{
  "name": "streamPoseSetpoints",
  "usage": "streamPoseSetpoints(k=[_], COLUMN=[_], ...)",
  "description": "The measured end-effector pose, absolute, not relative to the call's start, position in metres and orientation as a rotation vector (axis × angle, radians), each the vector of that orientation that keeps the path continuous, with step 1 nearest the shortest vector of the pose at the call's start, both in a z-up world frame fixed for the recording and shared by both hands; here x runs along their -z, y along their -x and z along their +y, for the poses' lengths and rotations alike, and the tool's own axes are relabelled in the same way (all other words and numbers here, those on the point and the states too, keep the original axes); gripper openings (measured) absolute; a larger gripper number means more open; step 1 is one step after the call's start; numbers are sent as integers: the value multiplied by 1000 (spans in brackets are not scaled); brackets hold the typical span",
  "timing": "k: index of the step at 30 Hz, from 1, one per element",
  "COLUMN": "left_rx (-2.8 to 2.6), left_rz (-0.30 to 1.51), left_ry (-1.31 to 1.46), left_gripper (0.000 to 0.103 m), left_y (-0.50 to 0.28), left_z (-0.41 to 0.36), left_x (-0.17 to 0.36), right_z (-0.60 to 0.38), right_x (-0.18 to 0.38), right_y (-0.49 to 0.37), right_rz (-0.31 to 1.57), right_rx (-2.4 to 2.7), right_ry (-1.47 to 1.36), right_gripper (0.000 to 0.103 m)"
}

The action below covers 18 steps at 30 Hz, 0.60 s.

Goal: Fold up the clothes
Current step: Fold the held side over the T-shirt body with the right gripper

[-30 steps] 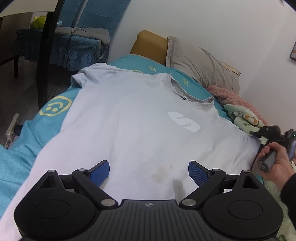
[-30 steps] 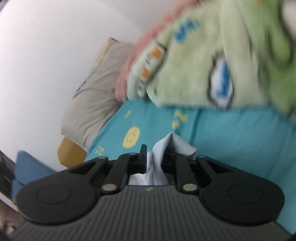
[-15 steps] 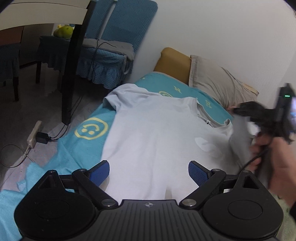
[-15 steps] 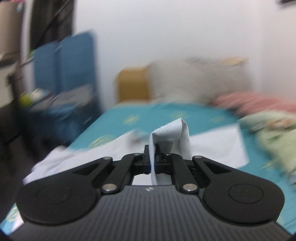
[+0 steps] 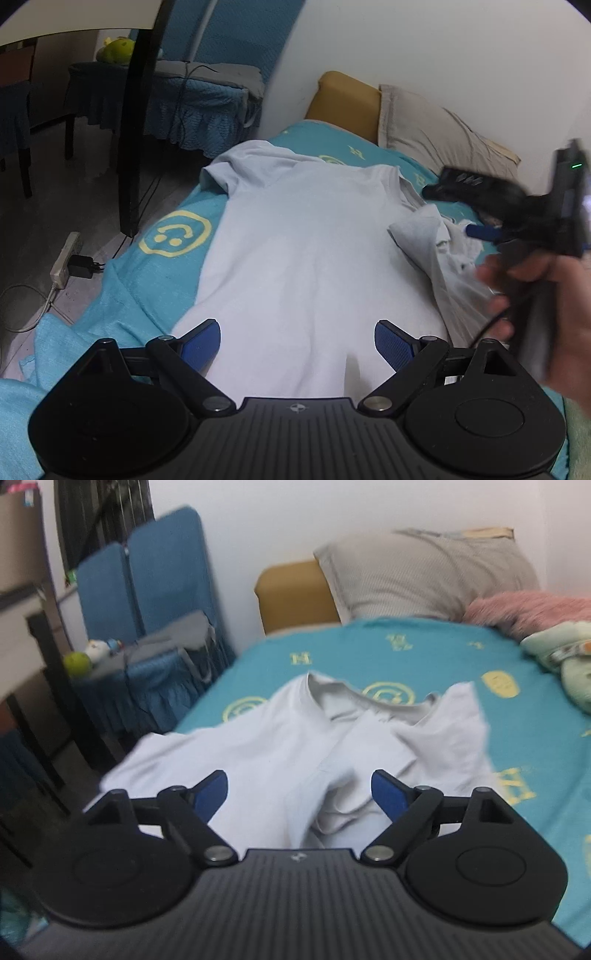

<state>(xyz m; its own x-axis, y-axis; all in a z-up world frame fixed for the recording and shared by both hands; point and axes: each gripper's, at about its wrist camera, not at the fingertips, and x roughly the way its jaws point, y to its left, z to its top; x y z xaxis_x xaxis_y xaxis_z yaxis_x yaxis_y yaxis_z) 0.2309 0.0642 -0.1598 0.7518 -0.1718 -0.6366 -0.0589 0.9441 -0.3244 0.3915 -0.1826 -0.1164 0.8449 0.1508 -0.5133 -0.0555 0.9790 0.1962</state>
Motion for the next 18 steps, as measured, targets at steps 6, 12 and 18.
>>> streamPoseSetpoints(k=[6, 12, 18], left_rx=[157, 356, 604], left_rz=[672, 703, 862], left_ry=[332, 301, 316], left_gripper=[92, 88, 74], left_y=[-212, -179, -139], left_z=[49, 12, -25], left_x=[148, 142, 153], right_z=[-215, -236, -275], right_x=[54, 33, 46], right_y=[-259, -101, -9], right_rz=[532, 526, 484], right_rx=[-95, -58, 4], right_ry=[-244, -339, -547], right_gripper=[86, 86, 86])
